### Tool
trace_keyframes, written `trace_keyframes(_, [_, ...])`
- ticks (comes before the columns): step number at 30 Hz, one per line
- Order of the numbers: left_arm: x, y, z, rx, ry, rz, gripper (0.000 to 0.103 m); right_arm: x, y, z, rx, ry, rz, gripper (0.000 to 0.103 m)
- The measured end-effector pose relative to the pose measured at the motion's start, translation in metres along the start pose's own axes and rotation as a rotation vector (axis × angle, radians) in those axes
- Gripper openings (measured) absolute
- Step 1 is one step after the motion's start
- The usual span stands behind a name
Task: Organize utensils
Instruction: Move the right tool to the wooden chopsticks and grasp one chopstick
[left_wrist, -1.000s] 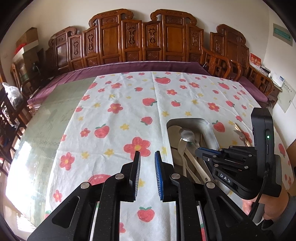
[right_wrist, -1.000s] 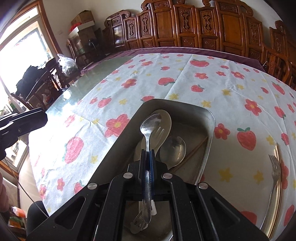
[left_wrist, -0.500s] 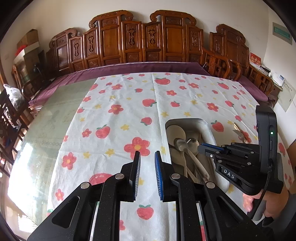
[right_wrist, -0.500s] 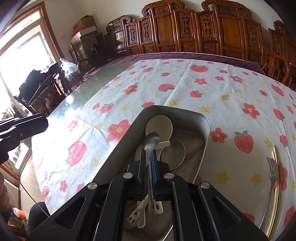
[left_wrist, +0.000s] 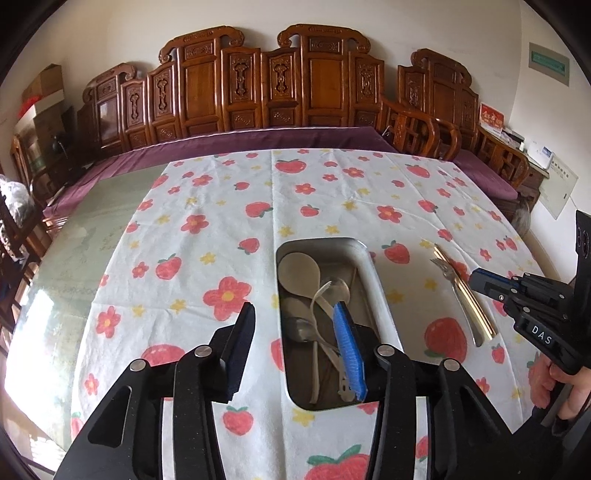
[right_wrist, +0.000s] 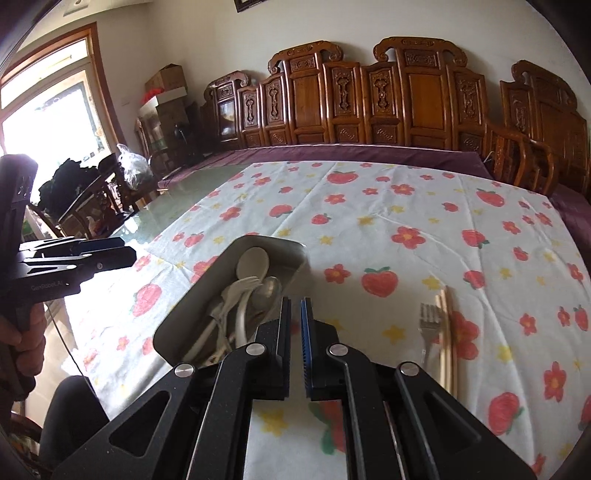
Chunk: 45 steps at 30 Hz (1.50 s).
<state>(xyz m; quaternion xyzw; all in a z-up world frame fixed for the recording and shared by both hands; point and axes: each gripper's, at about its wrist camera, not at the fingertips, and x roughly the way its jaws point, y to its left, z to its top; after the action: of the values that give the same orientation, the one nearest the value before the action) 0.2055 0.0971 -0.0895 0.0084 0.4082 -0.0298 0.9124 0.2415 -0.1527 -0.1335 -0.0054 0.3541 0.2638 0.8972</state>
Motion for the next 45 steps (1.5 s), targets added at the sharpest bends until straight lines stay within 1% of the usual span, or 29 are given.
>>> trace_keyframes(2, [0.000, -0.011, -0.001, 0.005, -0.004, -0.013, 0.050, -0.008, -0.018, -0.008, 0.001, -0.002, -0.036, 0.008])
trace_keyframes(5, [0.004, -0.029, -0.003, 0.017, 0.002, -0.029, 0.050, -0.014, -0.047, -0.021, 0.027, 0.002, -0.081, 0.008])
trace_keyframes(8, [0.009, -0.046, -0.006, 0.034, 0.012, -0.038, 0.050, -0.012, -0.073, -0.033, 0.036, 0.022, -0.116, 0.008])
trace_keyframes(10, [0.013, -0.058, -0.007, 0.041, 0.019, -0.044, 0.051, -0.005, -0.087, -0.040, 0.042, 0.047, -0.139, 0.008])
trace_keyframes(13, [0.018, -0.071, -0.008, 0.043, 0.025, -0.052, 0.051, 0.013, -0.103, -0.052, 0.044, 0.102, -0.142, 0.008])
trace_keyframes(14, [0.019, -0.077, -0.009, 0.047, 0.031, -0.053, 0.051, 0.017, -0.108, -0.056, 0.040, 0.114, -0.158, 0.008])
trace_keyframes(17, [0.023, -0.091, -0.011, 0.069, 0.053, -0.053, 0.051, 0.026, -0.118, -0.063, 0.064, 0.136, -0.149, 0.008])
trace_keyframes(18, [0.023, -0.094, -0.012, 0.077, 0.056, -0.051, 0.052, 0.027, -0.119, -0.065, 0.063, 0.135, -0.150, 0.008])
trace_keyframes(19, [0.024, -0.098, -0.013, 0.084, 0.060, -0.047, 0.055, 0.029, -0.122, -0.067, 0.063, 0.137, -0.150, 0.008])
trace_keyframes(20, [0.025, -0.100, -0.014, 0.088, 0.059, -0.045, 0.063, 0.032, -0.125, -0.069, 0.069, 0.142, -0.148, 0.008])
trace_keyframes(21, [0.025, -0.102, -0.015, 0.089, 0.060, -0.043, 0.066, 0.034, -0.127, -0.070, 0.077, 0.145, -0.146, 0.008])
trace_keyframes(23, [0.029, -0.105, -0.018, 0.088, 0.078, -0.043, 0.066, 0.039, -0.132, -0.074, 0.094, 0.155, -0.146, 0.008])
trace_keyframes(24, [0.032, -0.107, -0.019, 0.087, 0.086, -0.042, 0.066, 0.042, -0.133, -0.075, 0.093, 0.164, -0.148, 0.010])
trace_keyframes(30, [0.037, -0.114, -0.030, 0.095, 0.114, -0.025, 0.068, 0.048, -0.130, -0.078, 0.084, 0.175, -0.150, 0.012])
trace_keyframes(38, [0.029, -0.118, -0.038, 0.098, 0.091, -0.013, 0.068, 0.044, -0.123, -0.077, 0.081, 0.176, -0.151, 0.012])
trace_keyframes(41, [0.028, -0.121, -0.043, 0.094, 0.087, -0.014, 0.068, 0.046, -0.121, -0.079, 0.073, 0.190, -0.158, 0.012])
trace_keyframes(42, [0.028, -0.122, -0.045, 0.100, 0.085, -0.013, 0.068, 0.048, -0.121, -0.081, 0.066, 0.197, -0.169, 0.015])
trace_keyframes(45, [0.026, -0.126, -0.050, 0.118, 0.084, -0.008, 0.068, 0.047, -0.120, -0.081, 0.073, 0.194, -0.171, 0.015])
